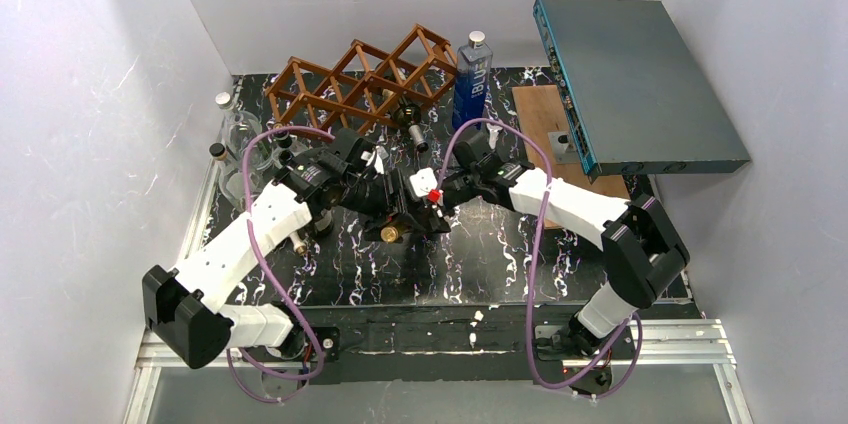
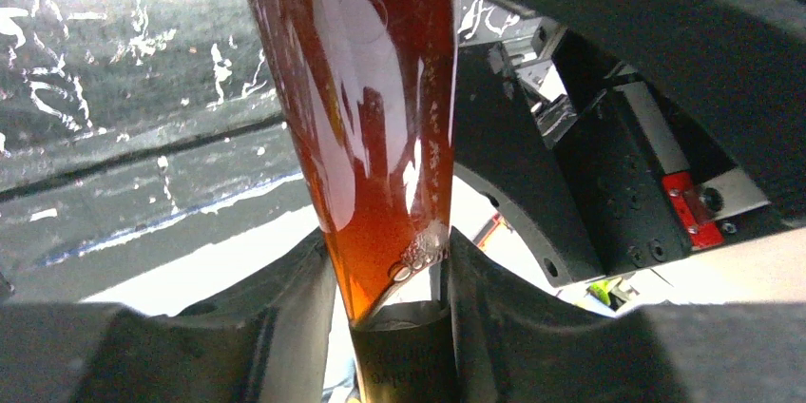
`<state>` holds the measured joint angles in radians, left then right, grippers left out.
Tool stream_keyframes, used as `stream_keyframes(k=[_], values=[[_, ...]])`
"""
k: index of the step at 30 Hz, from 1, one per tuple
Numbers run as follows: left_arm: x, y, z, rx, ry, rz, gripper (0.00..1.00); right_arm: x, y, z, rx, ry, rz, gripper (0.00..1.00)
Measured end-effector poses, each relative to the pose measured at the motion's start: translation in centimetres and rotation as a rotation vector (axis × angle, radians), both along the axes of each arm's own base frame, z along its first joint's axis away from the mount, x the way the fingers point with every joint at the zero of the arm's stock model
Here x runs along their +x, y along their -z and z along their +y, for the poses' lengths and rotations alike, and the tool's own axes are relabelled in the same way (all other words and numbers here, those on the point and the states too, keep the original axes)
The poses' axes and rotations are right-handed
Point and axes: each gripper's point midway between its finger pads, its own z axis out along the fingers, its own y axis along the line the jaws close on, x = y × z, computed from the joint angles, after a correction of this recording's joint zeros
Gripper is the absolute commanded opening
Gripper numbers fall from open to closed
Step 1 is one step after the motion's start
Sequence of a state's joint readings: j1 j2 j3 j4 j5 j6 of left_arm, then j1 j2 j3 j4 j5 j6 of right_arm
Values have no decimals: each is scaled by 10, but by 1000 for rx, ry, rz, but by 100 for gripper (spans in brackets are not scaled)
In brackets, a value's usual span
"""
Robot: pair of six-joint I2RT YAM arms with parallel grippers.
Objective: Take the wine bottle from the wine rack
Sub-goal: Place the wine bottle at the center of the board.
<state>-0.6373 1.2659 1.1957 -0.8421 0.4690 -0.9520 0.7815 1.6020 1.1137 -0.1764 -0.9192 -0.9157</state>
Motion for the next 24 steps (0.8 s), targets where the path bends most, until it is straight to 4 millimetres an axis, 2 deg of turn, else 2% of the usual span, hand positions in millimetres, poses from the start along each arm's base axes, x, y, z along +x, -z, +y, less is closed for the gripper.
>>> stream_keyframes(k=[8, 14, 21, 24], values=[[11, -33, -14, -138, 16, -141, 77, 10, -7, -8, 32, 26, 12, 24], [15, -46, -16, -208, 16, -240, 88, 13, -10, -11, 52, 34, 18, 23], [19, -74, -10, -299, 39, -500, 96, 17, -13, -19, 72, 47, 26, 21], [26, -94, -8, -339, 56, -670, 98, 15, -12, -20, 78, 40, 29, 21]])
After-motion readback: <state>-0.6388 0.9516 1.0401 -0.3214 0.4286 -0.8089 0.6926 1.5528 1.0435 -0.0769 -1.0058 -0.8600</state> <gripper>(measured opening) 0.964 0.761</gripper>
